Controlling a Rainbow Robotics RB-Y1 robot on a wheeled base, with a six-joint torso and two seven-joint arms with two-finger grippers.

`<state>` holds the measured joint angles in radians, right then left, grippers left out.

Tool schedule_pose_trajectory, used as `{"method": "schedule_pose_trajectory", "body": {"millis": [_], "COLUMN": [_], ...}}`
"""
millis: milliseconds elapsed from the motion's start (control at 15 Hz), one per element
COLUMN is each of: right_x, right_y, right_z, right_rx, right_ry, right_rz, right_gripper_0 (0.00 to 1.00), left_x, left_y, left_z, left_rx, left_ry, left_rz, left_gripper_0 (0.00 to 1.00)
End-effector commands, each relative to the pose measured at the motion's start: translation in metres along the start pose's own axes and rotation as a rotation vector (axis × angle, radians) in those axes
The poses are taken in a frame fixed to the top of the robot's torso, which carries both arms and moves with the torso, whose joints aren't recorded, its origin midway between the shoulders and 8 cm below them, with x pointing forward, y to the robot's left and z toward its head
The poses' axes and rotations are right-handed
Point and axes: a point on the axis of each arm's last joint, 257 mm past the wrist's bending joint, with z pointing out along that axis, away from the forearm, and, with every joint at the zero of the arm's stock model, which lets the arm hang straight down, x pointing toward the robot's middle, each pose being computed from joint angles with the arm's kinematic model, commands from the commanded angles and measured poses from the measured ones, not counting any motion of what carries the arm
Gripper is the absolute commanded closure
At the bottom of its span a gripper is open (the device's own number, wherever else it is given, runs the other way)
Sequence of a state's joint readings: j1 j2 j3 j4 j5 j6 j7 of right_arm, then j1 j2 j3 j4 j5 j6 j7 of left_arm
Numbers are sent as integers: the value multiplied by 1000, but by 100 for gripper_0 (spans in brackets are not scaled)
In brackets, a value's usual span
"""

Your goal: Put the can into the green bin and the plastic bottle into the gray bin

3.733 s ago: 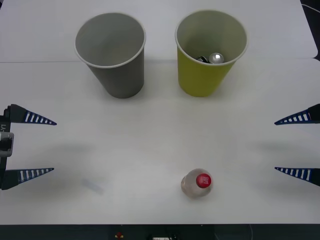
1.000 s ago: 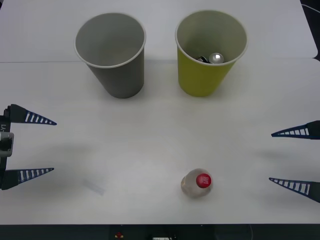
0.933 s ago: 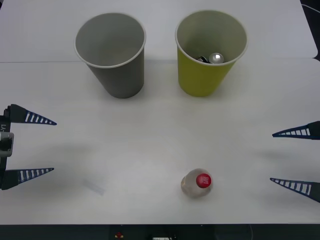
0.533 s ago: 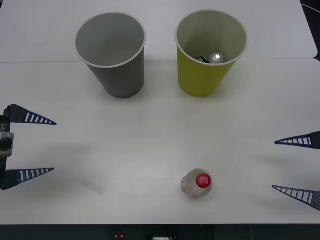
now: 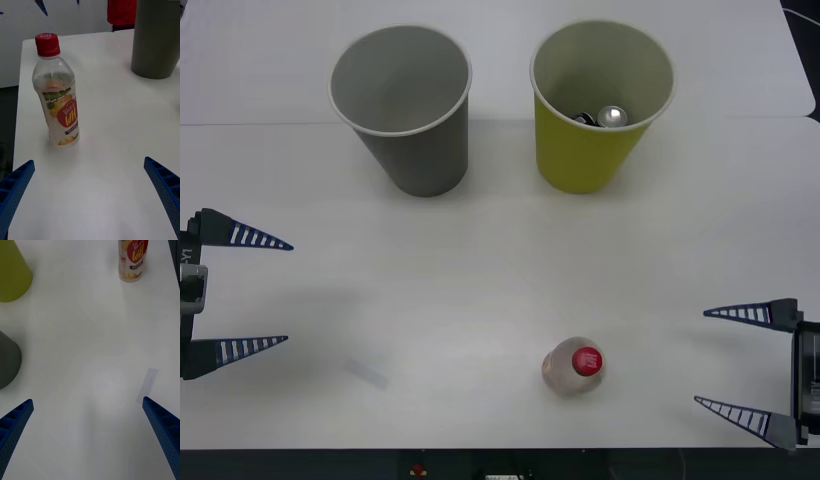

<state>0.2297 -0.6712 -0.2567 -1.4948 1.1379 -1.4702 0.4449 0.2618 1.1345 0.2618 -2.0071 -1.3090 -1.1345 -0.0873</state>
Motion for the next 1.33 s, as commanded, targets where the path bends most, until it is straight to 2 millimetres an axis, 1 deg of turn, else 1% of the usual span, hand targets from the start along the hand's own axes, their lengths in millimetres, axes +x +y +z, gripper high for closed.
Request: {"method": "schedule_pose_trajectory", "body": {"millis": [67, 267, 467, 733, 1000, 1333], "right_x": [5, 12, 17, 28, 25, 22], "right_y": [13, 21, 24, 26, 35, 32], "right_z": [10, 19, 33, 54, 80, 102], "right_rx": [2, -3, -4, 0, -30, -20], "right_ry": [-41, -63, -91, -136, -188, -200], "right_rz": [42, 59, 55, 38, 68, 58], "right_gripper_0": [0, 0, 0, 0, 0, 0], "left_x": [0, 0, 0, 0, 0, 0], "left_y": [0, 0, 0, 0, 0, 0], "left_z": [0, 0, 0, 0, 0, 0], "left_rx": [0, 0, 0, 0, 0, 0], "left_ry": [0, 0, 0, 0, 0, 0], "left_rz": [0, 0, 0, 0, 0, 0], "left_gripper_0": [0, 0, 0, 0, 0, 0]}}
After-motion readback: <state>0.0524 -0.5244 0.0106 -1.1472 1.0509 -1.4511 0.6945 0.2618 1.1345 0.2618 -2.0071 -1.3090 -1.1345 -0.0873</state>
